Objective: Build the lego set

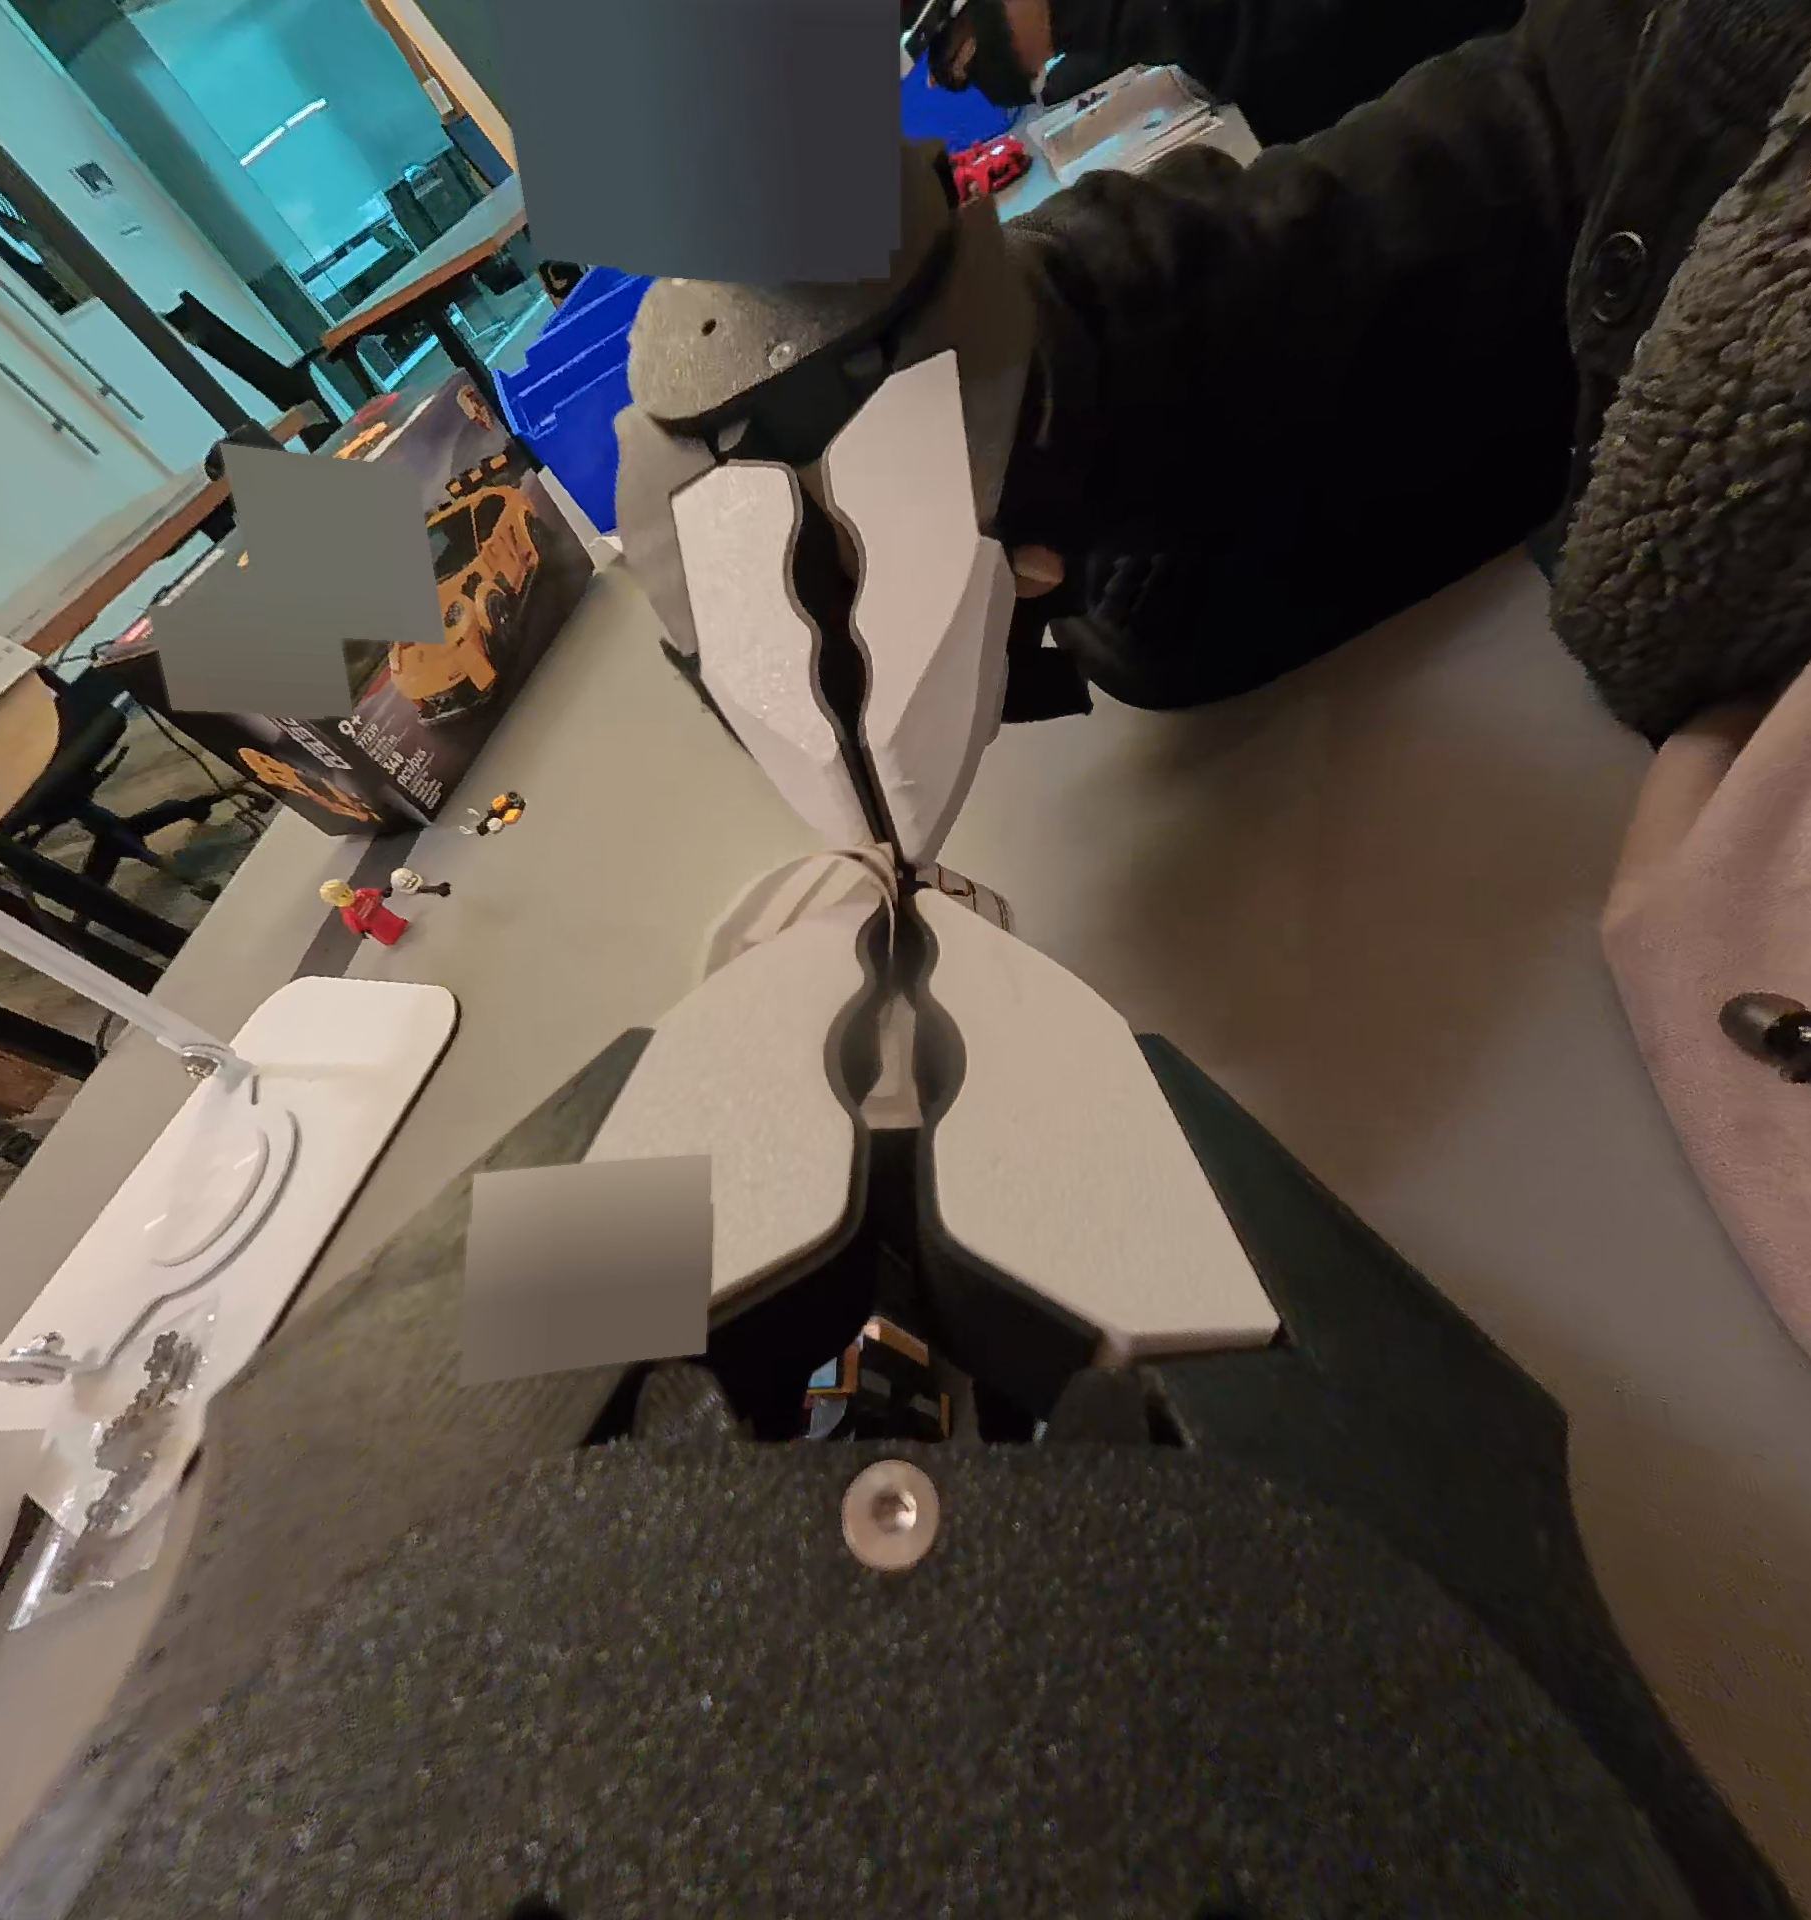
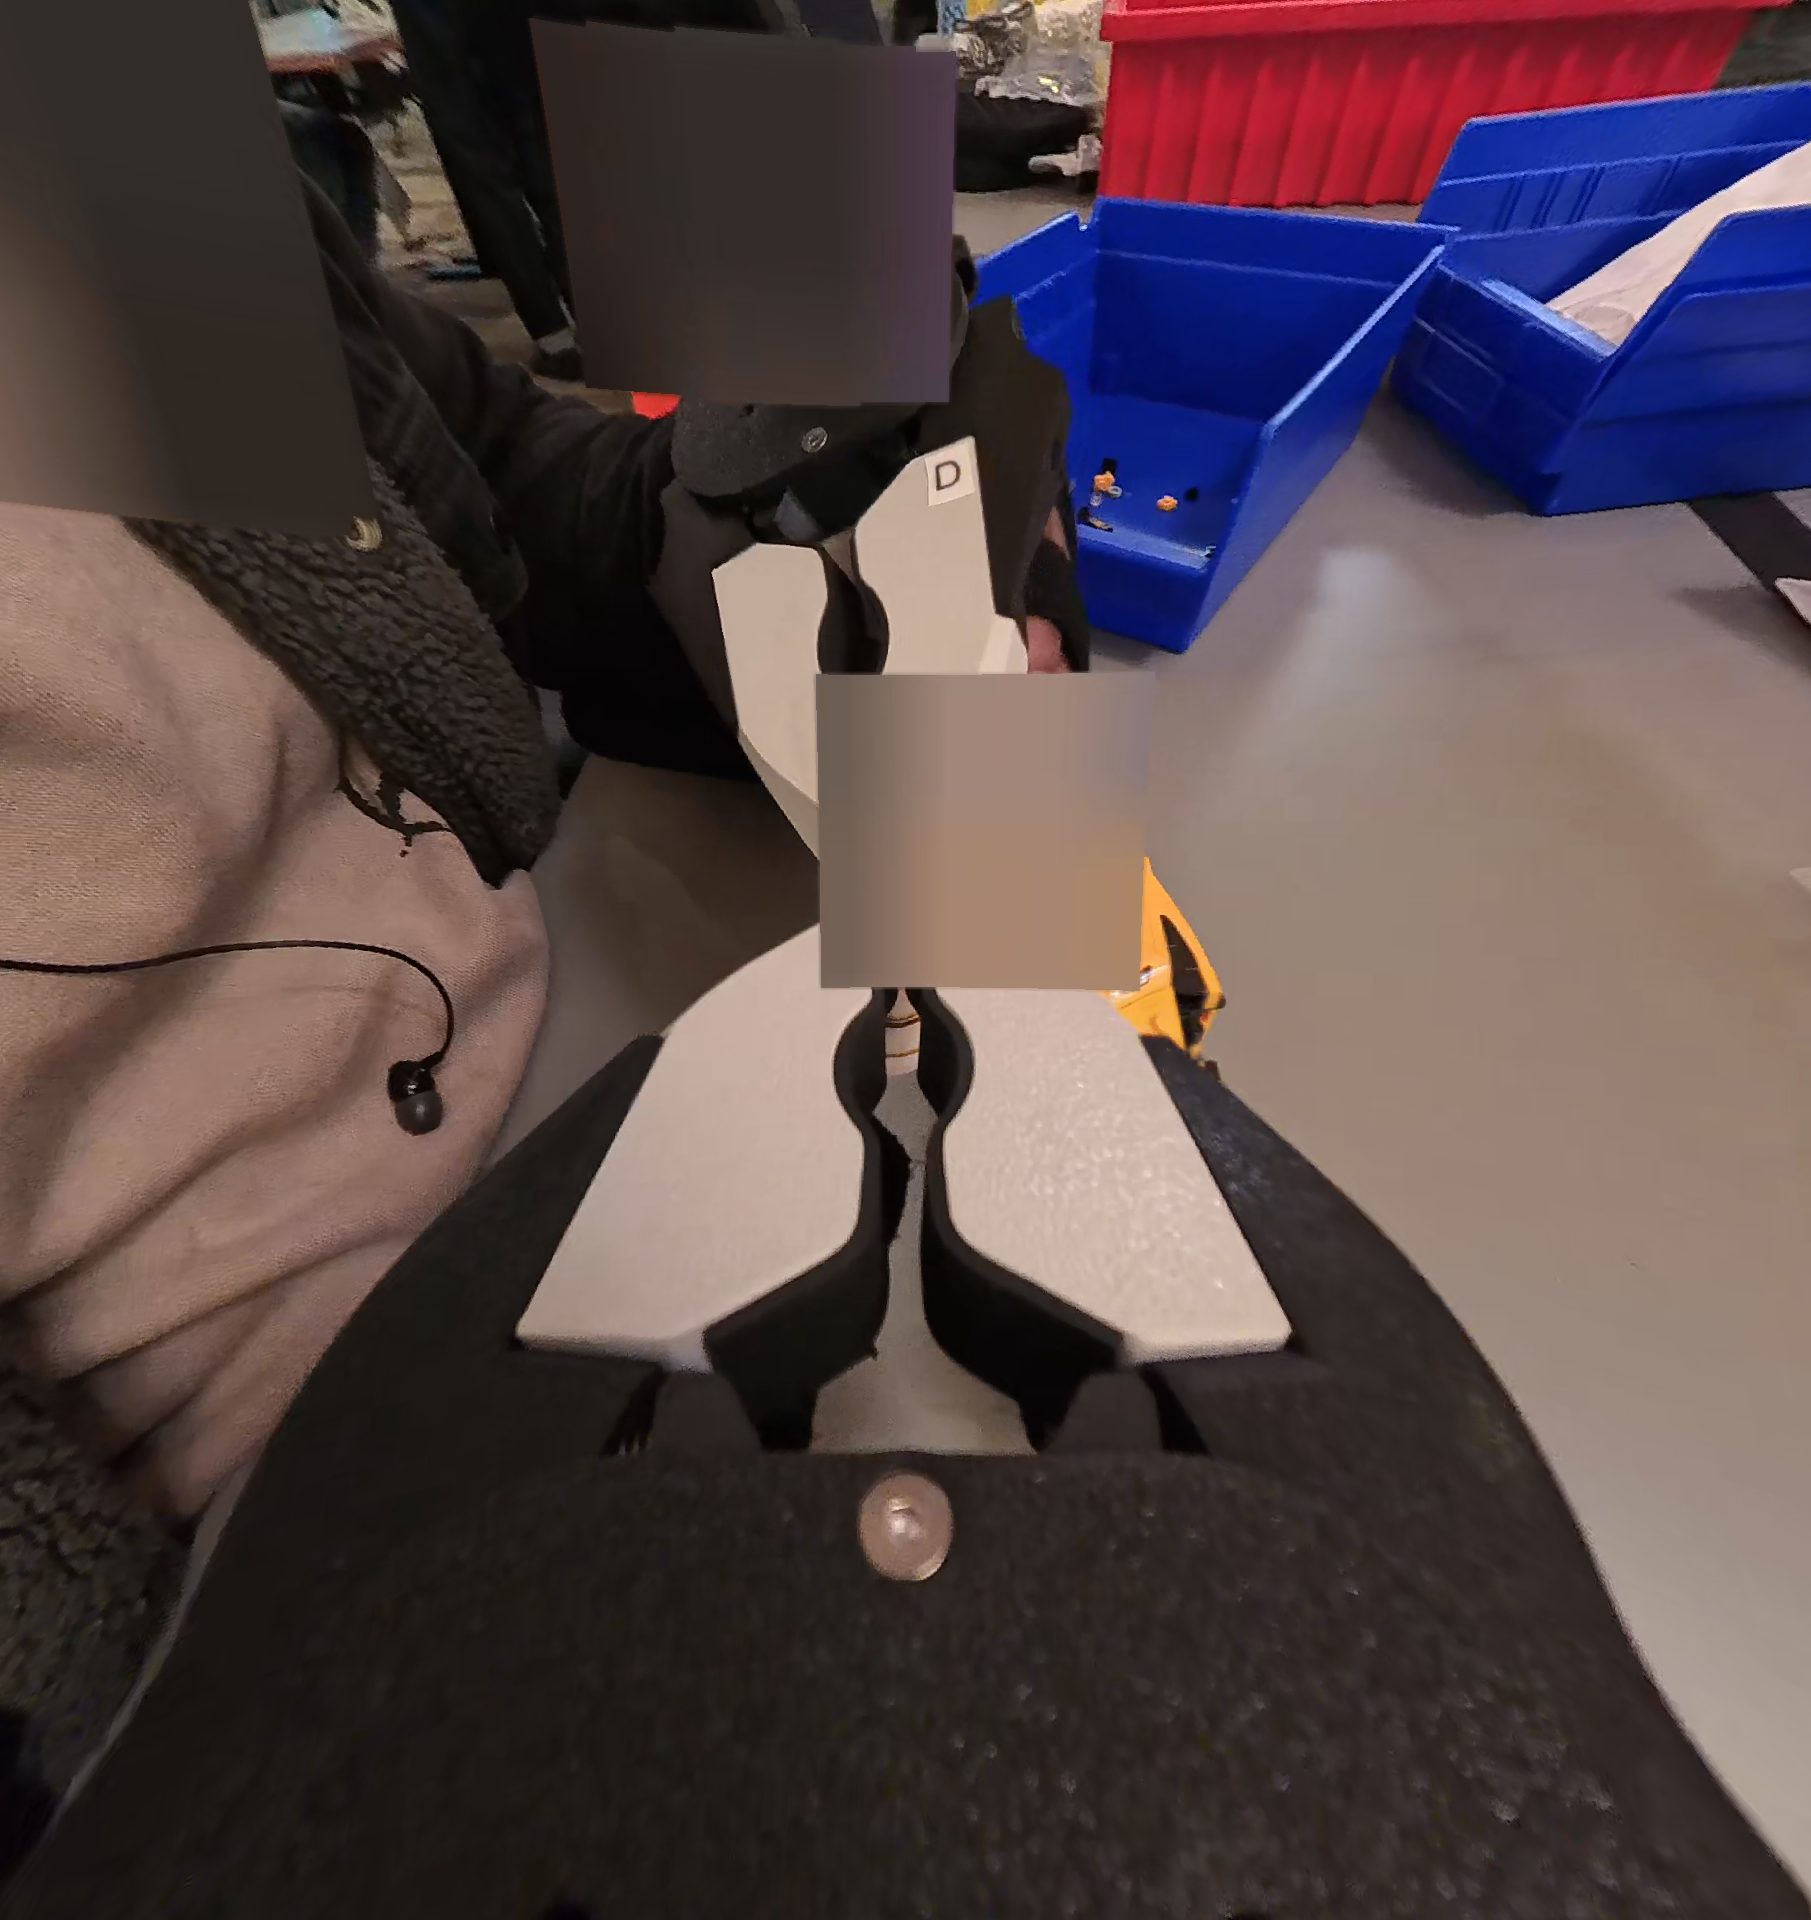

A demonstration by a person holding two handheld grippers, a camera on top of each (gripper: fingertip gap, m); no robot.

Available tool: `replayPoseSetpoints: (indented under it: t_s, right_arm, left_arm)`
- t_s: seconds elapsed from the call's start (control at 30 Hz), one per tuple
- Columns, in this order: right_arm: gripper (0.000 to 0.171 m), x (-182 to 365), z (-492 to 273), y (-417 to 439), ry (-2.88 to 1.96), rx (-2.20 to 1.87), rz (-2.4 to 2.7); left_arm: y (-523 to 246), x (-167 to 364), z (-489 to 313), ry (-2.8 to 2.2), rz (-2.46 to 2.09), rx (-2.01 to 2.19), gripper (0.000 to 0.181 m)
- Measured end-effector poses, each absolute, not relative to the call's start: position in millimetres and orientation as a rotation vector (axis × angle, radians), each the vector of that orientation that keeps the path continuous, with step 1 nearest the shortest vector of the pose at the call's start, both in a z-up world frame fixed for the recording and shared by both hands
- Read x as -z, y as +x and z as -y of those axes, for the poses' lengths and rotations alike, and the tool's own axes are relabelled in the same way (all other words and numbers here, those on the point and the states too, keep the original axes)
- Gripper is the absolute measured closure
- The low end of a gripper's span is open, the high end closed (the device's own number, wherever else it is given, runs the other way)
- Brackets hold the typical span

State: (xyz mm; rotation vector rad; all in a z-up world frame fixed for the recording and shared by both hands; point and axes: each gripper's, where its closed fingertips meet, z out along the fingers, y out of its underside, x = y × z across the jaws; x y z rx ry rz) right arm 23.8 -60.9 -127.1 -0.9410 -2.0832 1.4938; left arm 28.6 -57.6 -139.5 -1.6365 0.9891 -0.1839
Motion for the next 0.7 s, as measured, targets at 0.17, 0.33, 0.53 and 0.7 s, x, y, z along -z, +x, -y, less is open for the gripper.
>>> replayPoseSetpoints:
  t_s: [0.17,0.33,0.53,0.7]
  right_arm:
    - [0.171,128,64,33,-0.978,-1.726,2.102]
    - [0.171,127,67,39,-0.957,-1.844,2.109]
    - [0.171,126,62,48,-0.922,-1.934,2.118]
    - [0.171,126,61,44,-0.921,-1.829,2.116]
  left_arm:
    - [35,141,62,-1.579,-1.066,0.115,0.181]
    - [40,138,66,-1.551,-1.091,0.11,0.181]
    - [41,140,67,-1.57,-1.11,0.118,0.181]
    - [39,132,65,-1.575,-1.041,0.197,0.181]
